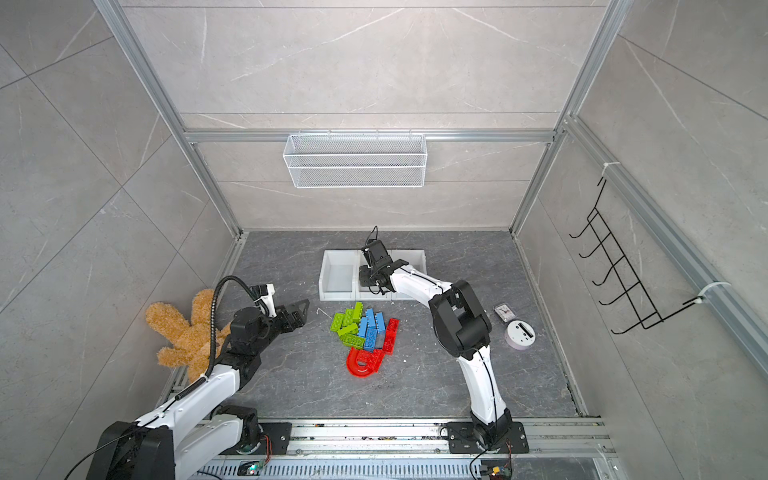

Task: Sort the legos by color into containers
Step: 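Lift the red brick and move it over the middle compartment, then open the right gripper to drop the red brick in the middle compartment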

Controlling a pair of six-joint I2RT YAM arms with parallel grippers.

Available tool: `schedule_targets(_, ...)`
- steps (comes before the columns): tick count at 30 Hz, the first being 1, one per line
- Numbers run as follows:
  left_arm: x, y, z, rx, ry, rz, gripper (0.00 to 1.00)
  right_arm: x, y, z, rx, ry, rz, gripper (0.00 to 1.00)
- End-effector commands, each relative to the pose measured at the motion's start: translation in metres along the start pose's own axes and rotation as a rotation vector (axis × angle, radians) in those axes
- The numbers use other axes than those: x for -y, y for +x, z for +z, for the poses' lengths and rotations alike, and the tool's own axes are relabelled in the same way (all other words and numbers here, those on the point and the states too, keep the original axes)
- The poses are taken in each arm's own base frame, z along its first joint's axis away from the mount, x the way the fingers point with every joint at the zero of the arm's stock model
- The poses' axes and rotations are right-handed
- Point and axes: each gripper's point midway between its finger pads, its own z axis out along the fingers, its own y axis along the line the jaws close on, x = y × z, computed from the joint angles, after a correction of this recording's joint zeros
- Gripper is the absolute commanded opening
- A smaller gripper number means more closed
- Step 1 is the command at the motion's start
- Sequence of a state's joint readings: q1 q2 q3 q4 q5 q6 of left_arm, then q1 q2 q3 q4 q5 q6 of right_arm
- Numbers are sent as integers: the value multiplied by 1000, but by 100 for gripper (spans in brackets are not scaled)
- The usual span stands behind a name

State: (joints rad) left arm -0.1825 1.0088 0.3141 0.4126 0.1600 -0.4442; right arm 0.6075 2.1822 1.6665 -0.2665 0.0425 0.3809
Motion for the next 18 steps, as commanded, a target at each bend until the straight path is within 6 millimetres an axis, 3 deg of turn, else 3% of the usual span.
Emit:
schedule_targets(1, 8, -18, -2, 57, 21, 36, 99, -2, 5, 10, -28, 2, -8, 32)
schedule_targets(5, 8, -17, -2, 55, 20, 36, 99, -3, 5, 11, -32, -4, -8, 42)
schedule_targets(10, 7, -18, -2, 57, 17, 36, 99, -6, -7, -6, -11, -8, -31, 51)
schedule_targets(14, 8, -18, -3, 59, 17, 37, 99, -9, -11, -36, 4, -19, -54, 52)
schedule_targets(18, 7, -18, -2, 57, 15, 38, 99, -8, 10, -74, -7, -38, -63, 49)
